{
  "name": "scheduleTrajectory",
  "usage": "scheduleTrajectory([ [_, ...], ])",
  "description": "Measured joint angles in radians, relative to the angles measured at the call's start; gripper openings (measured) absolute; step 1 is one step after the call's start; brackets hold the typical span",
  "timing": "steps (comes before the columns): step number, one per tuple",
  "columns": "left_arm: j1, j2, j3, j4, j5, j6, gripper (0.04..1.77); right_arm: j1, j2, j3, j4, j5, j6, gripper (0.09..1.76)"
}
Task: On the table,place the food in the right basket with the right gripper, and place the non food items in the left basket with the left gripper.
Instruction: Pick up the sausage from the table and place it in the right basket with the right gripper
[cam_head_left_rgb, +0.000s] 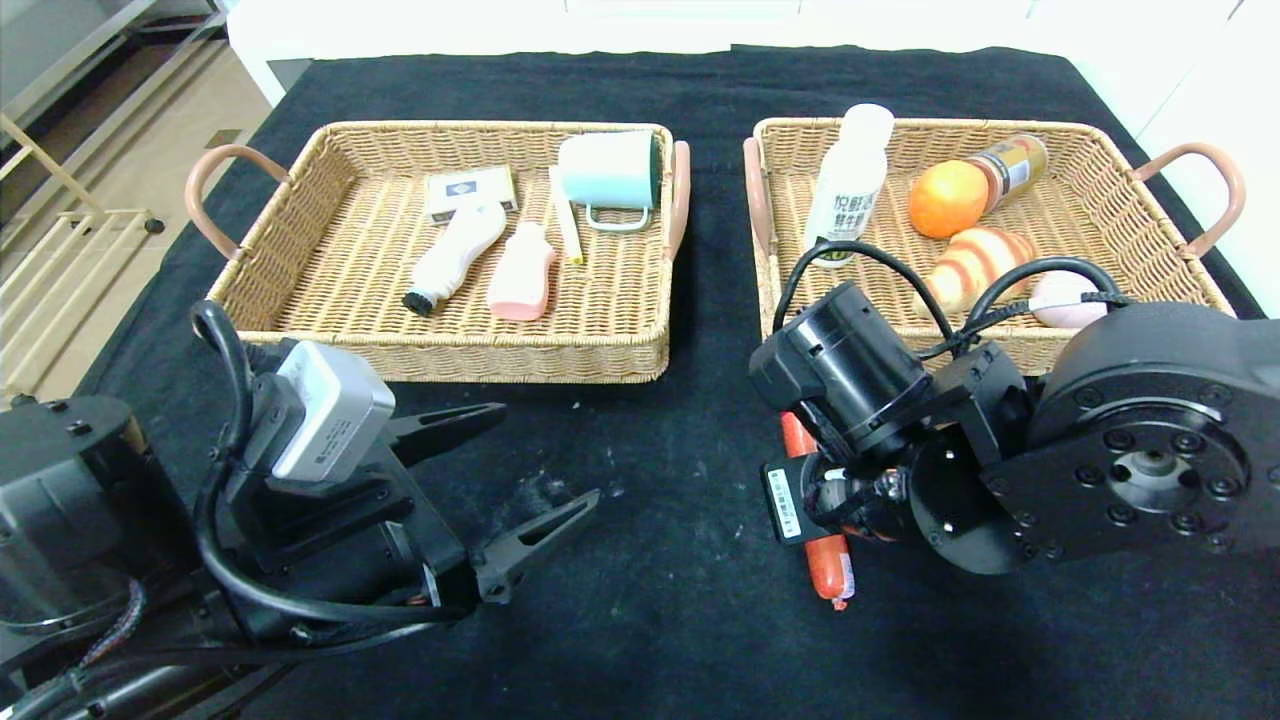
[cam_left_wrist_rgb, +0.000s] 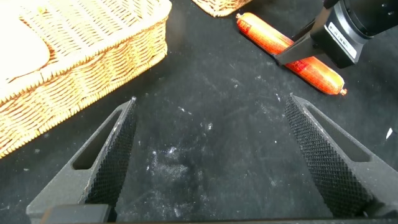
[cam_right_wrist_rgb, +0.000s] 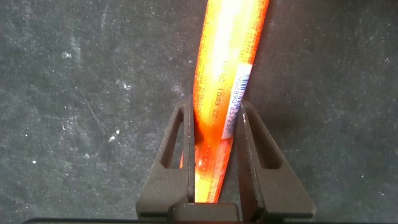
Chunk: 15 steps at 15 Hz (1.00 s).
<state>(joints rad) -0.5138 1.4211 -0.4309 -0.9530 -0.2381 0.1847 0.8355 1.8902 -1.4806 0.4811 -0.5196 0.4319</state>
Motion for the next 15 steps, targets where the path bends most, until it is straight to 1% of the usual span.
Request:
scheduleTrajectory([
  [5, 0.003, -0.001, -0.009, -0.001, 0.003, -0.006, 1.72, 0.015, -0.016, -0.014, 0.034, 0.001, -0.002, 0.47],
  [9, 0.003, 0.002, -0.009, 0.001, 0.003, -0.004, 1.72, 0.016, -0.069, -0.023, 0.031, 0.0, -0.003, 0.47],
  [13, -0.002, 0.007, -0.006, 0.007, 0.004, 0.0, 1.72, 0.006, -0.157, -0.012, 0.097, -0.002, -0.002, 0.47],
  [15, -0.002, 0.008, -0.006, 0.006, 0.005, 0.001, 1.72, -0.009, -0.196, -0.027, 0.126, -0.007, -0.003, 0.47],
])
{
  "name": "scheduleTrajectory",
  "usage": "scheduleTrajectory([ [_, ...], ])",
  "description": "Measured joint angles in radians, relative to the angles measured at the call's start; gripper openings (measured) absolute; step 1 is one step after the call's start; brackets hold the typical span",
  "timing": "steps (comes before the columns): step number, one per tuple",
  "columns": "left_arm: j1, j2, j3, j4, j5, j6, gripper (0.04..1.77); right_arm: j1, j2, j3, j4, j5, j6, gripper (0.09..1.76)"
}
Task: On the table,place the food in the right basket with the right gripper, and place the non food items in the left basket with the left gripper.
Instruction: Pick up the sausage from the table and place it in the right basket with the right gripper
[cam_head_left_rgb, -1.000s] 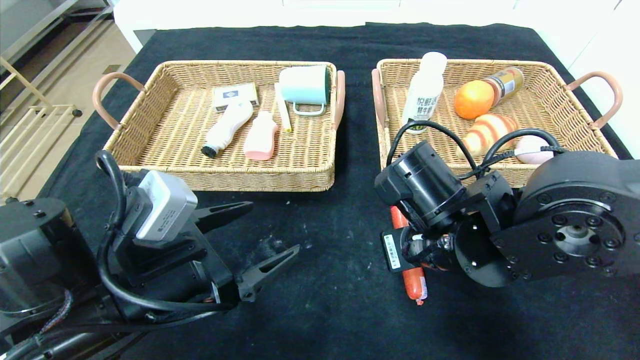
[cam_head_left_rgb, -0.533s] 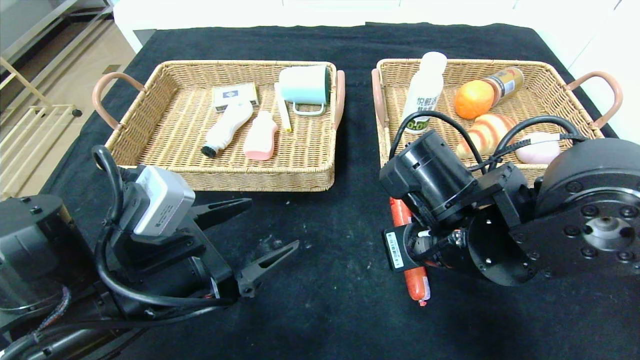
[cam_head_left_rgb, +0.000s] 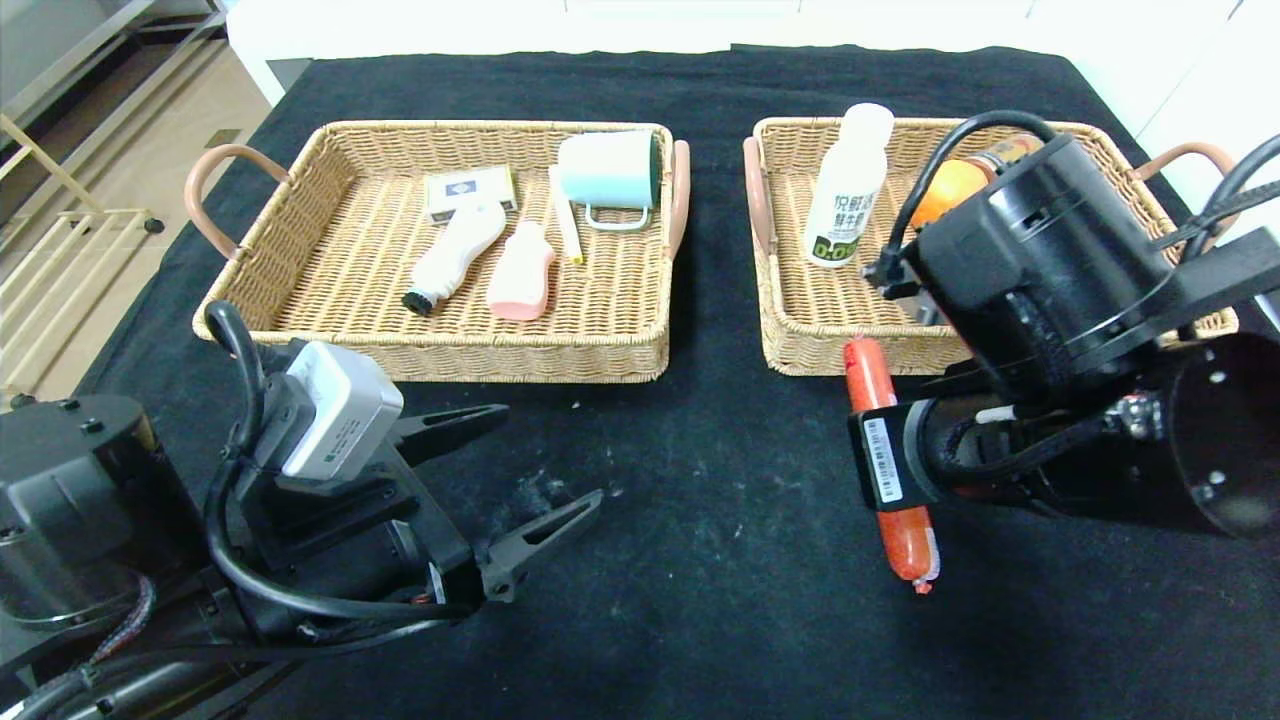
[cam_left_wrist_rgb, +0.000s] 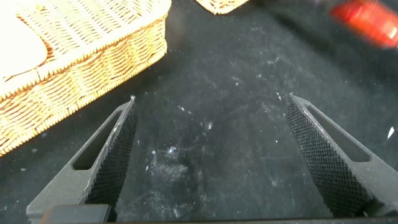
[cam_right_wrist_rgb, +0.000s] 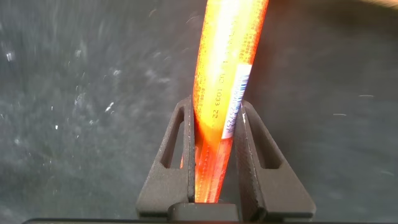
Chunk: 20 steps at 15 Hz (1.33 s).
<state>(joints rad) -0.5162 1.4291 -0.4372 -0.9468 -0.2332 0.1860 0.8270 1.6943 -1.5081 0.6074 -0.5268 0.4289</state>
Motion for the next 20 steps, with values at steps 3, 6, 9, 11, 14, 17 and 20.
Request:
scheduleTrajectory([
  [3, -0.001, 0.001, -0.002, -0.002, 0.0, 0.0, 1.72, -0.05, -0.027, -0.057, 0.024, -0.028, -0.01, 0.47],
  [6, -0.001, 0.001, -0.003, -0.004, -0.004, -0.004, 1.72, -0.146, -0.032, -0.126, 0.021, -0.029, -0.041, 0.47],
  [9, -0.001, 0.002, -0.003, -0.004, -0.003, -0.004, 1.72, -0.247, -0.024, -0.169, 0.014, -0.028, -0.079, 0.47],
  [11, -0.001, 0.004, -0.002, -0.002, -0.004, -0.002, 1.72, -0.297, -0.01, -0.203, -0.005, -0.028, -0.086, 0.47],
  [14, -0.001, 0.011, 0.001, -0.004, -0.004, -0.002, 1.72, -0.339, 0.024, -0.273, -0.061, -0.027, -0.099, 0.47],
  [17, -0.001, 0.017, 0.002, -0.004, -0.004, -0.001, 1.72, -0.348, 0.071, -0.344, -0.161, -0.026, -0.116, 0.47],
  [20, -0.001, 0.019, 0.003, -0.007, -0.003, -0.001, 1.72, -0.361, 0.124, -0.389, -0.246, -0.025, -0.152, 0.47],
])
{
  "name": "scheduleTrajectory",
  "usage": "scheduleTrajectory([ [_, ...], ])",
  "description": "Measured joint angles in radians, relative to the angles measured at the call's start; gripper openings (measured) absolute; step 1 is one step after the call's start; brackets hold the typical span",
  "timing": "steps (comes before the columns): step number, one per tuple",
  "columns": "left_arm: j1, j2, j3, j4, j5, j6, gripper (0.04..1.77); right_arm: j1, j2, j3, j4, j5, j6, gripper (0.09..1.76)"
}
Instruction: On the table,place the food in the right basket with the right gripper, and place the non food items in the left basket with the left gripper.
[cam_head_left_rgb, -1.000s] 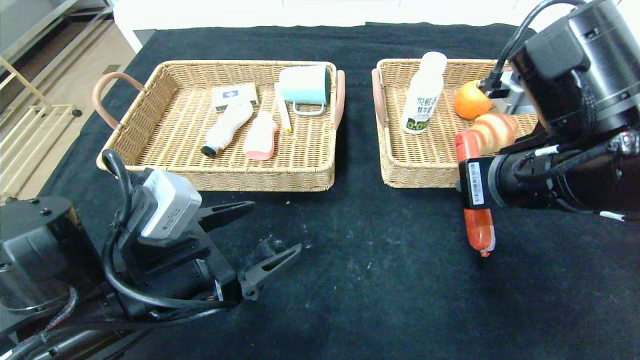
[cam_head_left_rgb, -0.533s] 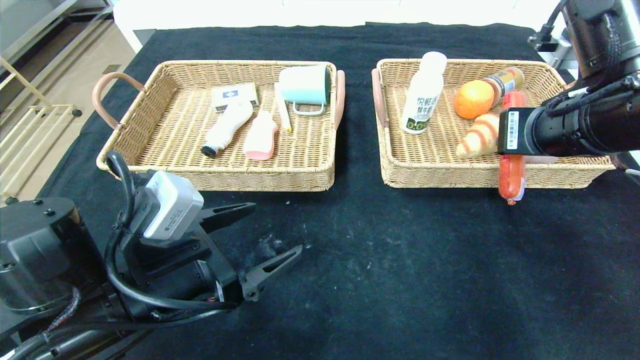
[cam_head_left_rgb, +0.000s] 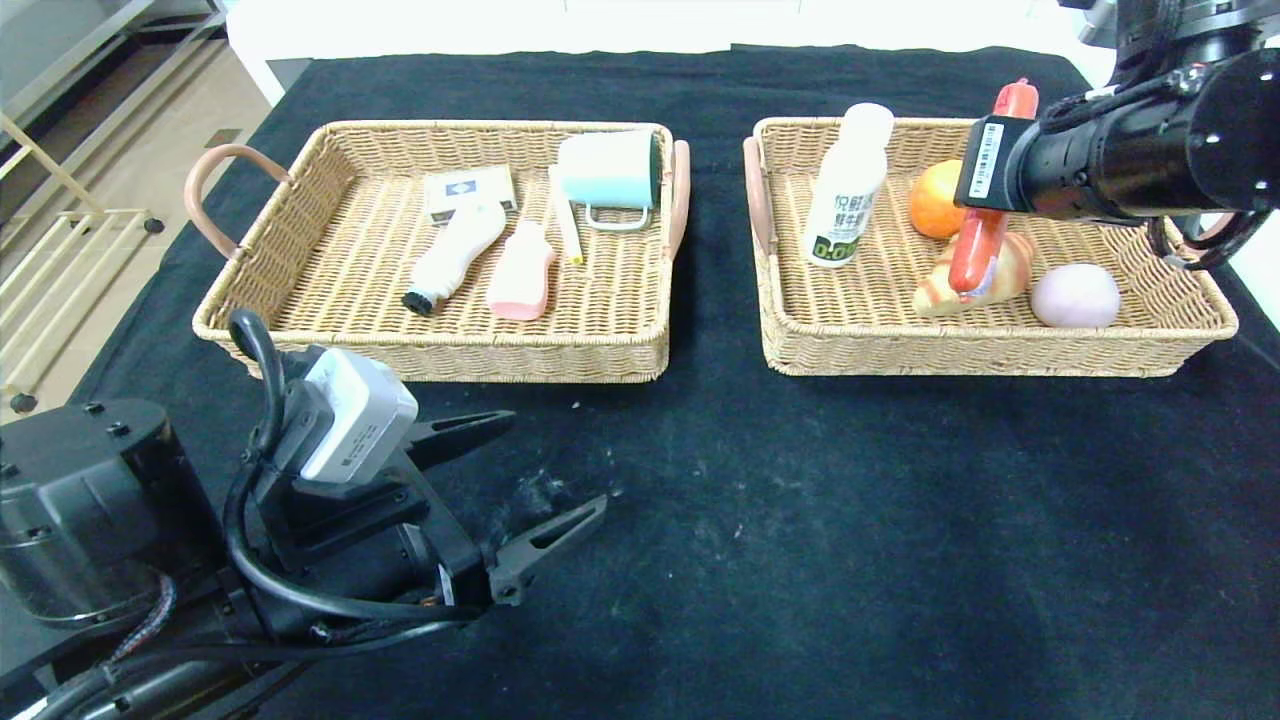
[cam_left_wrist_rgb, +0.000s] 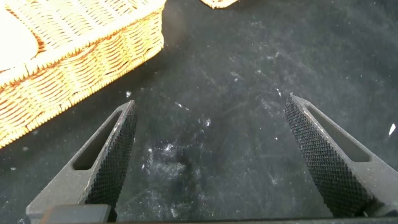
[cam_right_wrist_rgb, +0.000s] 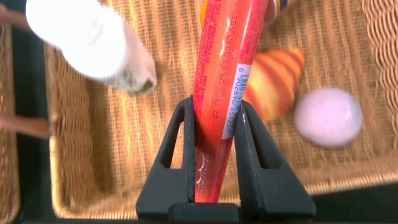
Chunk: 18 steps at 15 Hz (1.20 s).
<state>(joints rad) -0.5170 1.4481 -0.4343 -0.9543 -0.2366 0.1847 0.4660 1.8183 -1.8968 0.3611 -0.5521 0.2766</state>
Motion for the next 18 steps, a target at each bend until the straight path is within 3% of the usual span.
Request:
scheduleTrajectory([
  [10, 0.0, 0.004, -0.001, -0.001, 0.001, 0.0, 1.72, -0.058, 0.148, -0.063, -0.137, 0.02, -0.057, 0.47],
  [14, 0.0, 0.007, 0.003, -0.002, 0.0, 0.003, 1.72, -0.06, 0.15, -0.063, -0.137, 0.027, -0.057, 0.93],
  [18, 0.0, 0.008, 0.001, -0.003, 0.001, 0.005, 1.72, -0.059, 0.137, -0.054, -0.125, 0.027, -0.057, 1.24],
])
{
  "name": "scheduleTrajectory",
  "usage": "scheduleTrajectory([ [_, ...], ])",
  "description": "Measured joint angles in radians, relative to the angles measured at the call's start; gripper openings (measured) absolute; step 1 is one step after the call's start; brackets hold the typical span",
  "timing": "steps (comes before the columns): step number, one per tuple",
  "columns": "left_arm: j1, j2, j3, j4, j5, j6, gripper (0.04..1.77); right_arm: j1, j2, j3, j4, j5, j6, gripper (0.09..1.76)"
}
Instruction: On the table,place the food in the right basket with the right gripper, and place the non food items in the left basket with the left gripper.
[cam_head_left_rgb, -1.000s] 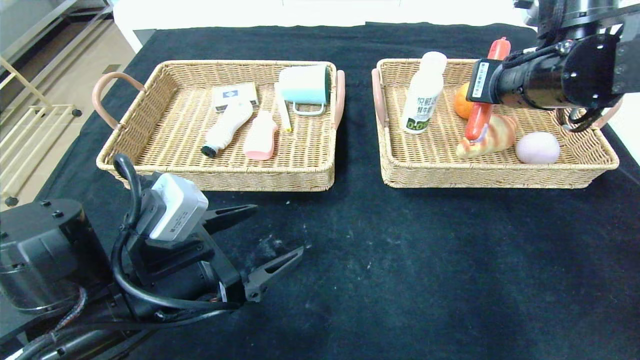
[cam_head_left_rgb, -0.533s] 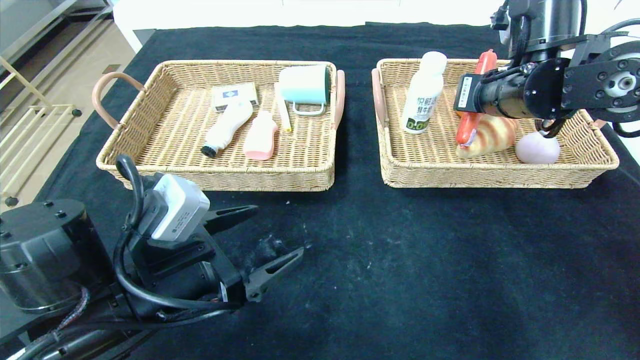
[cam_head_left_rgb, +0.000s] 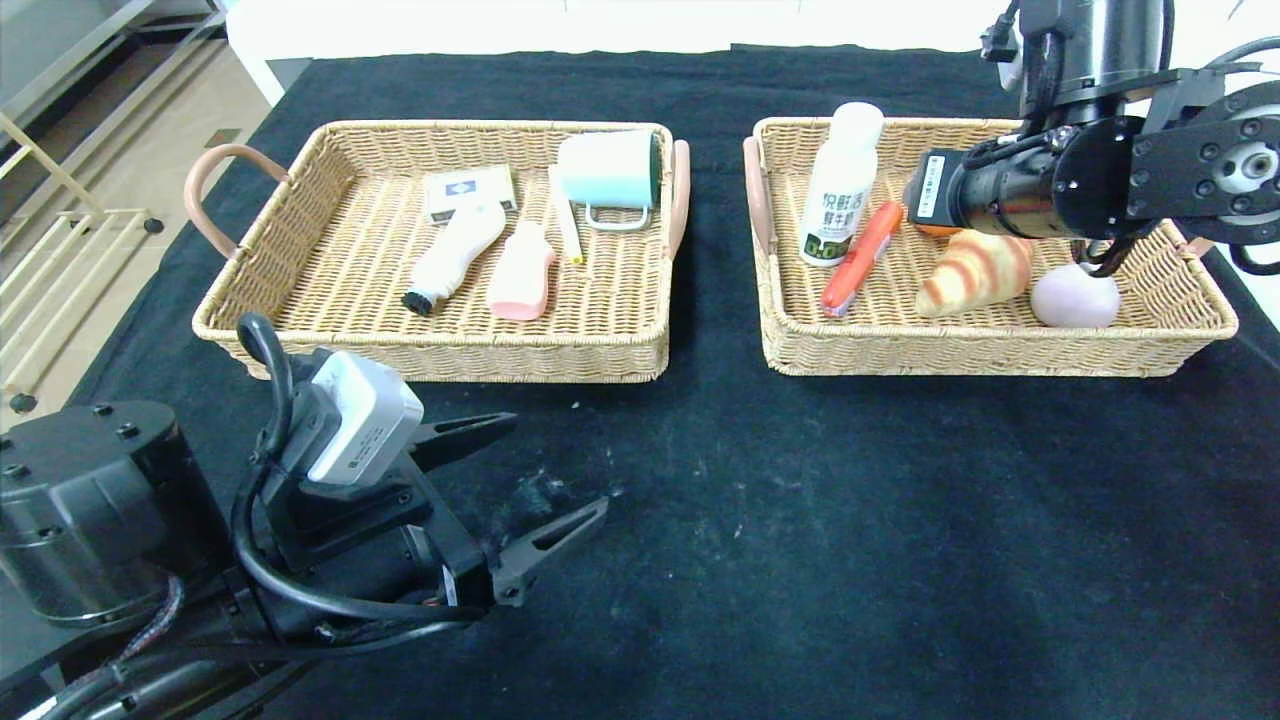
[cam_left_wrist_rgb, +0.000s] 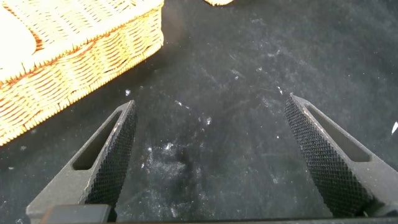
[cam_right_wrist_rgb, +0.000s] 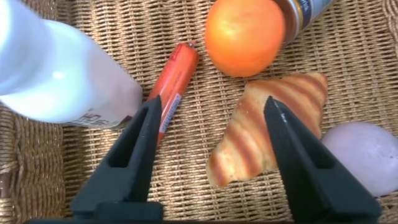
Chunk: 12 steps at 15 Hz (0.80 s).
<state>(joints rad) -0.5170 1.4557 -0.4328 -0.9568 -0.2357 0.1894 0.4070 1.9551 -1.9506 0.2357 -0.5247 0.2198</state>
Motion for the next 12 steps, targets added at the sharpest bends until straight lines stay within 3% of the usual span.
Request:
scheduleTrajectory([
  [3, 0.001, -0.001, -0.004, -0.001, 0.009, -0.001, 1.72, 0.007, -0.037, 0.053, 0.003, 0.0, -0.005, 1.39],
  [6, 0.004, -0.013, -0.014, -0.003, 0.016, -0.002, 1.72, 0.013, -0.122, 0.185, 0.0, 0.013, -0.038, 1.49],
  [12, 0.062, -0.083, -0.021, 0.034, 0.154, 0.008, 1.72, -0.011, -0.475, 0.565, 0.002, 0.192, -0.199, 1.61],
])
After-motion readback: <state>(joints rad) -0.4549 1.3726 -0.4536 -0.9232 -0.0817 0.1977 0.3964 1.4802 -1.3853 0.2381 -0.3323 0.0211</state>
